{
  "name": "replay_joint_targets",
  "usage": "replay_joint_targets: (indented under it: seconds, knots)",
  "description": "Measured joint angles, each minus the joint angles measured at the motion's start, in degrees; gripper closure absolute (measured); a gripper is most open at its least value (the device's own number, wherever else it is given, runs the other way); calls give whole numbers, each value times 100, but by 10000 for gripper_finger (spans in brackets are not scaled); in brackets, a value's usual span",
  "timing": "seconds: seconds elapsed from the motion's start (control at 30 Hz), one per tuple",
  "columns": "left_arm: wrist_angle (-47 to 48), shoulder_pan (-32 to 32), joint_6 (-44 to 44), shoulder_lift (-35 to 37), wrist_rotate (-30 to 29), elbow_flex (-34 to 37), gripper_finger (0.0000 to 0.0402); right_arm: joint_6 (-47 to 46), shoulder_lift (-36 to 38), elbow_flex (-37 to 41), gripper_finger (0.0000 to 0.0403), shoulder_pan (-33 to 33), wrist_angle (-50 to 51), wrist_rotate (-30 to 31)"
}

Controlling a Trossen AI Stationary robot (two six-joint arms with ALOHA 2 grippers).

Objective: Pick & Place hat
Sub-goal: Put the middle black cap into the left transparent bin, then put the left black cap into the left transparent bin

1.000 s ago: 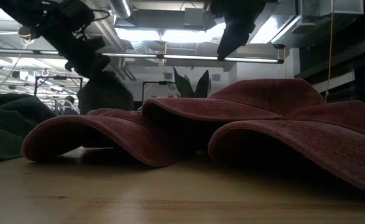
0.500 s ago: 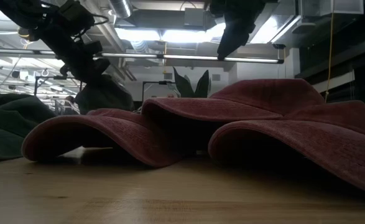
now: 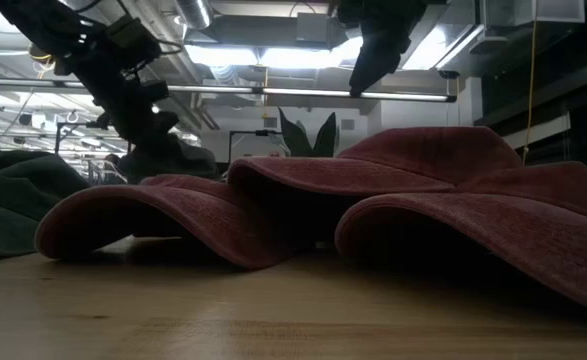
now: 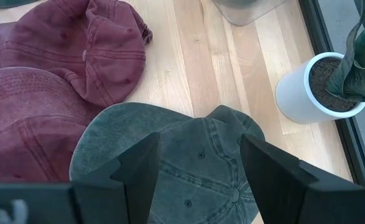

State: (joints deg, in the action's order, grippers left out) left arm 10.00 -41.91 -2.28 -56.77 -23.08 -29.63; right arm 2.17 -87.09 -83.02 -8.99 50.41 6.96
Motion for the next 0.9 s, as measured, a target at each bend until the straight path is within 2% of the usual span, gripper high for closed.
replay_joint_targets:
  seconds: [0.2, 0.33, 0.63, 0.8, 0.9]
  knots:
    - [-32, -37, 223, -82, 32, 2, 348, 4, 0, 0, 181, 2, 0, 0]
    - [-164, -35, 404, 65, 215, -28, 307, 105, 0, 0, 181, 1, 0, -2]
    - [170, -30, 415, 439, 359, -443, 216, 251, 0, 0, 181, 41, 40, -2]
    - [228, -4, 456, 759, 602, -598, 197, 431, 0, -1, 181, 210, 266, -7]
    - [221, 76, 456, 1022, 1060, -698, 197, 442, 1, 65, 181, 308, 405, -3]
